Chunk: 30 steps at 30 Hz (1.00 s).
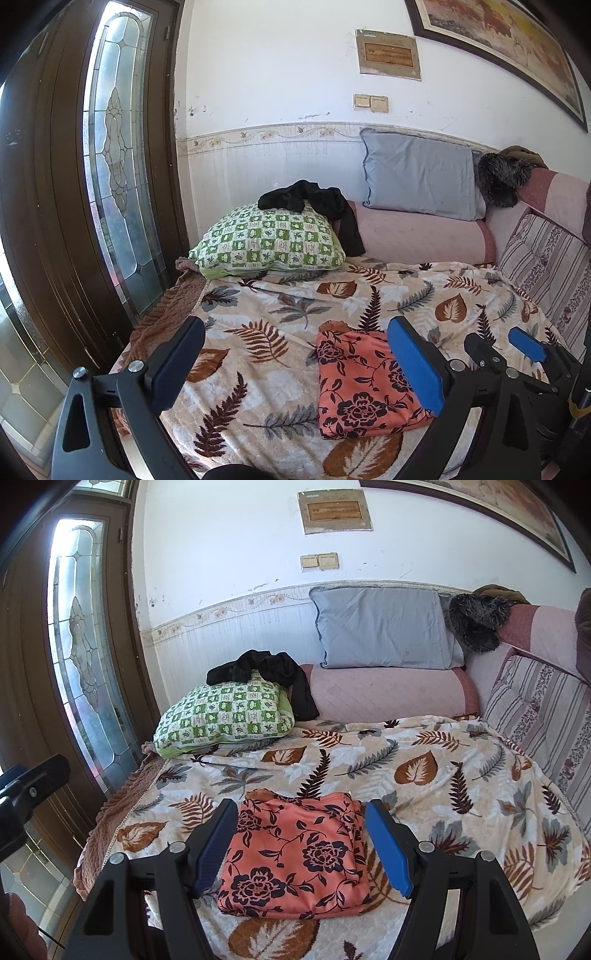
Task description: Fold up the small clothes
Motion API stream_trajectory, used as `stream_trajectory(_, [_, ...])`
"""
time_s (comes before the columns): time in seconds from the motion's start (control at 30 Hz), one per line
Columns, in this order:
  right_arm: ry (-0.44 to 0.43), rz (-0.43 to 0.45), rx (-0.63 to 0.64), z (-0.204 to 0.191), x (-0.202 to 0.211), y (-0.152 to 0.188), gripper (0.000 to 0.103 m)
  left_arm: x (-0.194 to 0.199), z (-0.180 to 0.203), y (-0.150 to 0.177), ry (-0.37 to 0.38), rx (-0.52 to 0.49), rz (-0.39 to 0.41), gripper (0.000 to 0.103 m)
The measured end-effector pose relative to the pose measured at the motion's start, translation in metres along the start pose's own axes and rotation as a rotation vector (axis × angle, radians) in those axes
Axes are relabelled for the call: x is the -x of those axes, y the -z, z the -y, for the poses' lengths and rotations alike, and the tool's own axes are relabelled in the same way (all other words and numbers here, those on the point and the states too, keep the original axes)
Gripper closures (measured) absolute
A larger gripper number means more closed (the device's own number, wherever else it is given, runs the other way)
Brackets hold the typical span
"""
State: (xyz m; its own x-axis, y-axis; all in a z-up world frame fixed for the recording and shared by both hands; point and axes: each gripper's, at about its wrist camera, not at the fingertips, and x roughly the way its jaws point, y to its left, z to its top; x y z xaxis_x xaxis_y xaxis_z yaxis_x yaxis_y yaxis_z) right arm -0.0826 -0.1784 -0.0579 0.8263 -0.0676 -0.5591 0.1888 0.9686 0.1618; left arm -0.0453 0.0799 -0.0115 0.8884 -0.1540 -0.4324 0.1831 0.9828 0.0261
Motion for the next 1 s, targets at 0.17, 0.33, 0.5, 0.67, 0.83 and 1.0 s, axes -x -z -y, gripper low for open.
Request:
stream_trajectory(0.17, [0.001,0.002,0.0,0.0007,-0.0018,-0.0014,0.028,0.0047,0.0021,-0.0006,0.012,-0.008,0.017,0.004])
stream_trajectory(0.33, [0.002,0.0,-0.001,0.0029,-0.0044,-0.0008,0.028,0.0028,0.0041,-0.0004,0.018,-0.018,0.012,0.004])
stream_trajectory(0.5, [0.003,-0.002,0.005,0.0016,-0.004,0.0007,0.028,0.0027,0.0054,0.0003,0.02,-0.031,0.014,0.004])
stream_trajectory(0.67, [0.003,-0.008,0.007,0.0007,-0.0057,0.0016,0.028,0.0019,0.0058,0.0007,0.02,-0.032,0.013,0.004])
stream_trajectory(0.83, [0.0,-0.013,0.013,0.0039,-0.0083,0.0019,0.028,0.0005,0.0055,0.0007,0.021,-0.029,0.009,0.004])
stream_trajectory(1.0, [0.002,-0.013,0.01,0.0074,-0.0095,0.0011,0.028,-0.0016,0.0066,0.0013,0.026,-0.03,0.007,0.004])
